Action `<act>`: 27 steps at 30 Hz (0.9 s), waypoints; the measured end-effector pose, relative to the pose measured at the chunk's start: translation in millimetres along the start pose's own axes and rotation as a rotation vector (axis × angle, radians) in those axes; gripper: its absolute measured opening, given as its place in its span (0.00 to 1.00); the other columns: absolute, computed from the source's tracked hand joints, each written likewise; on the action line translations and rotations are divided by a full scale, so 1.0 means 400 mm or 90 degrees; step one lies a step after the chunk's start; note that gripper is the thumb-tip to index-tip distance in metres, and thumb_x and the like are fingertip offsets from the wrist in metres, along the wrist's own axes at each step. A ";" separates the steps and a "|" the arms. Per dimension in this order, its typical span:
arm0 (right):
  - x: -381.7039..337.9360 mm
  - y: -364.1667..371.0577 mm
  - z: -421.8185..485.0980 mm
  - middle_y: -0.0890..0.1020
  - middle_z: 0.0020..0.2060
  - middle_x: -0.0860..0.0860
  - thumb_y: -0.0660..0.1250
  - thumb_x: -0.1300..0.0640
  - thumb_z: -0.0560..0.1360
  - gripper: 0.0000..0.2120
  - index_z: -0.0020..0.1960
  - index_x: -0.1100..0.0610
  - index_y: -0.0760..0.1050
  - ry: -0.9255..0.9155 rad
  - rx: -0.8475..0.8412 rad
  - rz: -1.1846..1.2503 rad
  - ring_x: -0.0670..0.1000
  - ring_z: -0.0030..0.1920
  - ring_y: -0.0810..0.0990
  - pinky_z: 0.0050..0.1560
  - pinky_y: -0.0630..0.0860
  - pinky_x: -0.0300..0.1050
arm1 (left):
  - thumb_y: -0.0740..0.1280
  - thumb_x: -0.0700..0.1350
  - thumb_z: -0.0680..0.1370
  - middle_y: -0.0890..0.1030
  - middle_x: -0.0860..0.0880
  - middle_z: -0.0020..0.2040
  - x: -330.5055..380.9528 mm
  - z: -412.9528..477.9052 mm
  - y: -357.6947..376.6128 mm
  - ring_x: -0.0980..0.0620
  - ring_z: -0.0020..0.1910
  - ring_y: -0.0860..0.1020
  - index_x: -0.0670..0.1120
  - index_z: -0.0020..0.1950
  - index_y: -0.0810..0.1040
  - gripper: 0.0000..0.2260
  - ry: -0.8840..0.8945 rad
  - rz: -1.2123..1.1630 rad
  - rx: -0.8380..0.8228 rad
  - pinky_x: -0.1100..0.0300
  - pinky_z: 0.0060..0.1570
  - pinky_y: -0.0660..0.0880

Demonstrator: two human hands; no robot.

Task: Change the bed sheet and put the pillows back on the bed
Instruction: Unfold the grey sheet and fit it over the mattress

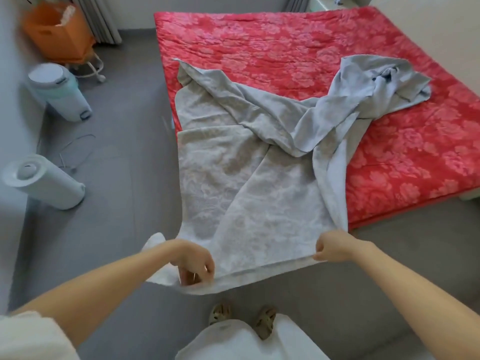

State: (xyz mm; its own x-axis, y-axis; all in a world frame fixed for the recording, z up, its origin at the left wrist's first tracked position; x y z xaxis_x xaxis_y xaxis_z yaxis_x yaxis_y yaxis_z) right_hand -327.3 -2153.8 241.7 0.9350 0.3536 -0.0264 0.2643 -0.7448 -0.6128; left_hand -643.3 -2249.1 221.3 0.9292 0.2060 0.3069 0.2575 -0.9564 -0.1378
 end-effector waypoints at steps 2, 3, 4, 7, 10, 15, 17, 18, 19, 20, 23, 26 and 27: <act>0.027 0.011 0.013 0.83 0.47 0.50 0.62 0.49 0.77 0.14 0.50 0.56 0.81 -0.003 0.002 0.031 0.49 0.45 0.79 0.42 0.72 0.41 | 0.60 0.44 0.80 0.82 0.45 0.52 0.014 0.037 -0.009 0.42 0.47 0.82 0.43 0.61 0.76 0.12 -0.047 0.026 0.012 0.58 0.50 0.78; 0.047 0.006 0.017 0.83 0.51 0.50 0.61 0.50 0.78 0.14 0.53 0.55 0.81 -0.005 0.020 0.059 0.51 0.49 0.79 0.47 0.73 0.44 | 0.59 0.42 0.80 0.81 0.42 0.54 0.025 0.057 -0.023 0.40 0.46 0.82 0.41 0.61 0.75 0.12 -0.063 0.038 0.049 0.57 0.48 0.79; 0.072 -0.003 0.020 0.82 0.53 0.50 0.61 0.50 0.78 0.13 0.55 0.55 0.80 -0.008 0.044 0.076 0.51 0.52 0.79 0.50 0.74 0.45 | 0.57 0.41 0.80 0.81 0.39 0.54 0.045 0.074 -0.042 0.41 0.41 0.82 0.39 0.58 0.76 0.12 -0.066 0.031 0.093 0.57 0.42 0.79; 0.171 -0.033 0.025 0.81 0.55 0.48 0.61 0.50 0.79 0.13 0.58 0.52 0.79 -0.009 0.121 0.113 0.51 0.55 0.78 0.54 0.75 0.47 | 0.54 0.39 0.79 0.78 0.42 0.45 0.152 0.130 -0.125 0.47 0.33 0.75 0.40 0.49 0.74 0.09 -0.034 -0.022 0.181 0.57 0.33 0.76; 0.298 -0.065 0.025 0.82 0.54 0.47 0.60 0.51 0.79 0.13 0.58 0.52 0.79 -0.007 0.195 0.178 0.48 0.54 0.79 0.53 0.75 0.45 | 0.54 0.40 0.79 0.77 0.45 0.45 0.311 0.201 -0.224 0.50 0.37 0.76 0.41 0.50 0.74 0.10 0.006 -0.020 0.259 0.59 0.40 0.78; 0.579 -0.118 0.031 0.83 0.50 0.47 0.61 0.52 0.78 0.12 0.53 0.55 0.81 0.032 0.293 0.330 0.48 0.52 0.79 0.55 0.75 0.46 | 0.56 0.43 0.81 0.72 0.51 0.36 0.650 0.345 -0.383 0.53 0.35 0.71 0.44 0.45 0.73 0.09 0.086 0.034 0.451 0.62 0.33 0.66; 0.687 -0.136 0.039 0.83 0.46 0.47 0.61 0.53 0.78 0.11 0.50 0.55 0.81 0.046 0.322 0.375 0.47 0.49 0.79 0.52 0.75 0.45 | 0.56 0.45 0.81 0.71 0.50 0.36 0.774 0.394 -0.435 0.53 0.34 0.69 0.44 0.43 0.72 0.10 0.082 0.003 0.502 0.62 0.32 0.65; 0.735 -0.145 0.045 0.82 0.44 0.46 0.61 0.53 0.78 0.11 0.49 0.55 0.81 0.052 0.330 0.388 0.47 0.48 0.79 0.50 0.74 0.44 | 0.57 0.45 0.81 0.71 0.50 0.35 0.827 0.415 -0.457 0.52 0.34 0.69 0.44 0.42 0.72 0.11 0.077 -0.013 0.527 0.60 0.32 0.66; 0.781 -0.156 0.055 0.82 0.43 0.46 0.61 0.53 0.78 0.11 0.49 0.55 0.81 0.056 0.337 0.393 0.47 0.47 0.79 0.48 0.73 0.44 | 0.57 0.45 0.81 0.72 0.49 0.34 0.875 0.437 -0.478 0.51 0.34 0.70 0.43 0.39 0.71 0.12 0.076 -0.028 0.556 0.59 0.33 0.66; 0.824 -0.170 0.069 0.81 0.42 0.45 0.61 0.54 0.78 0.10 0.49 0.55 0.81 0.059 0.344 0.390 0.47 0.46 0.78 0.46 0.72 0.43 | 0.58 0.45 0.80 0.71 0.49 0.33 0.916 0.455 -0.499 0.51 0.33 0.69 0.44 0.36 0.70 0.13 0.076 -0.045 0.585 0.58 0.34 0.66; 0.931 -0.226 0.121 0.81 0.42 0.46 0.62 0.55 0.78 0.09 0.48 0.53 0.80 0.070 0.376 0.397 0.48 0.46 0.78 0.45 0.70 0.42 | 0.59 0.44 0.79 0.68 0.50 0.30 1.008 0.498 -0.560 0.52 0.30 0.67 0.45 0.31 0.64 0.16 0.069 -0.079 0.653 0.60 0.29 0.62; 1.010 -0.298 0.195 0.84 0.47 0.51 0.63 0.57 0.77 0.10 0.49 0.57 0.82 0.078 0.409 0.395 0.52 0.51 0.80 0.50 0.73 0.45 | 0.60 0.43 0.78 0.71 0.49 0.32 1.054 0.533 -0.635 0.50 0.32 0.69 0.44 0.33 0.66 0.14 0.045 -0.104 0.688 0.59 0.29 0.62; 1.032 -0.327 0.221 0.84 0.48 0.51 0.63 0.57 0.77 0.10 0.50 0.57 0.82 0.079 0.413 0.394 0.52 0.51 0.80 0.50 0.72 0.45 | 0.61 0.43 0.78 0.71 0.48 0.32 1.063 0.546 -0.668 0.49 0.33 0.70 0.43 0.33 0.67 0.13 0.034 -0.106 0.700 0.58 0.31 0.63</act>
State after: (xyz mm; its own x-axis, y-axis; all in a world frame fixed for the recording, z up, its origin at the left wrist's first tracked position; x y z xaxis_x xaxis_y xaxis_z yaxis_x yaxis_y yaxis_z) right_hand 3.2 -1860.3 241.2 0.8945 -0.0954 -0.4368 -0.4441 -0.3025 -0.8433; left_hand -258.9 -1860.9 182.9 0.8551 0.2810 0.4357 0.4975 -0.2083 -0.8421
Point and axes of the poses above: each hand's wrist, its own z-axis towards the middle knuckle, its own y-axis out of the palm, x = y × z, the point moved 1 cm from there along z, towards the middle knuckle
